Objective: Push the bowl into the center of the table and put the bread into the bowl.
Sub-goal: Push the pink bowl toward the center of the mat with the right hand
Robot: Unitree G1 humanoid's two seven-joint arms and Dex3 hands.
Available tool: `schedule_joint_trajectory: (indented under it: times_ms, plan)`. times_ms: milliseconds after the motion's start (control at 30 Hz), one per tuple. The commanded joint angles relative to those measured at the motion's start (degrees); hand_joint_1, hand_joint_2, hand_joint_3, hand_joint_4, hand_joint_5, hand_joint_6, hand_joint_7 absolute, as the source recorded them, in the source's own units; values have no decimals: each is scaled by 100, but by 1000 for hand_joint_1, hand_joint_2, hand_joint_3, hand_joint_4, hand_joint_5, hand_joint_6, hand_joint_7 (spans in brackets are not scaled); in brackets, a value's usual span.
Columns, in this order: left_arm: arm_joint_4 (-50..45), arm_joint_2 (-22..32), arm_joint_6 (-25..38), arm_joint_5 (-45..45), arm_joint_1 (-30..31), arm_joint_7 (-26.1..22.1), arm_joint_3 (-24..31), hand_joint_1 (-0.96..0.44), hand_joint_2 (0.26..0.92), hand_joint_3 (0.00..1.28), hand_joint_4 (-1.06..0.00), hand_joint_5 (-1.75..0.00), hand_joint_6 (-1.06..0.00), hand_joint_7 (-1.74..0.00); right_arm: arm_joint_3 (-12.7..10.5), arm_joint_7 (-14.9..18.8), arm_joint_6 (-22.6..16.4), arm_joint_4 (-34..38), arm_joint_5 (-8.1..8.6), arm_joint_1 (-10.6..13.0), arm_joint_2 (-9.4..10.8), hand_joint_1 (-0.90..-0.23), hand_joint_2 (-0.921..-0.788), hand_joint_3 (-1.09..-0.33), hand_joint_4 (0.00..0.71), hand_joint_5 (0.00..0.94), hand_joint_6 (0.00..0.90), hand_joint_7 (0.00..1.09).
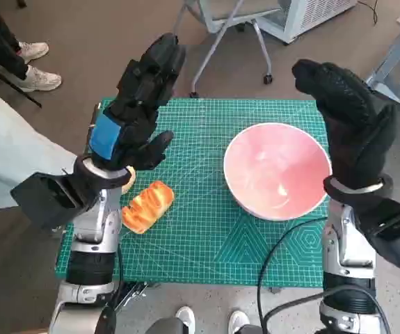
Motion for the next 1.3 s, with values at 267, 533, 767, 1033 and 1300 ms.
schedule_joint_trajectory:
  times_ms: [267, 533, 767, 1033, 1300]
  plan:
    - [-22, 7, -23, -8, -38, 18, 33, -625, 921, 525, -3, -1, 1, -305, -18, 7, 8, 64, -31, 129, -25, -641, -921, -704, 181, 1, 161, 340]
    - [5, 6, -29, -47, -41, -22, 40, -628, 921, 524, -3, -1, 1, -304, -12, 2, 9, 49, -34, 136, -17, -641, -921, -705, 181, 0, 159, 342]
    - [-6, 8, -17, -82, -24, -53, 46, -624, 921, 524, -3, -1, 1, -297, -13, -2, 20, 22, -24, 158, -13, -641, -921, -705, 181, 0, 158, 344]
    - [14, 6, -29, -83, -18, -75, 48, -623, 921, 524, -3, -1, 1, -294, -14, -16, 29, 12, -35, 167, -11, -641, -921, -704, 181, 0, 157, 347]
    - [-33, 0, -15, -83, 20, -73, 49, -624, 921, 524, -4, -1, 1, -297, -79, 27, -8, 98, 9, 172, -66, -640, -921, -703, 182, 1, 157, 349]
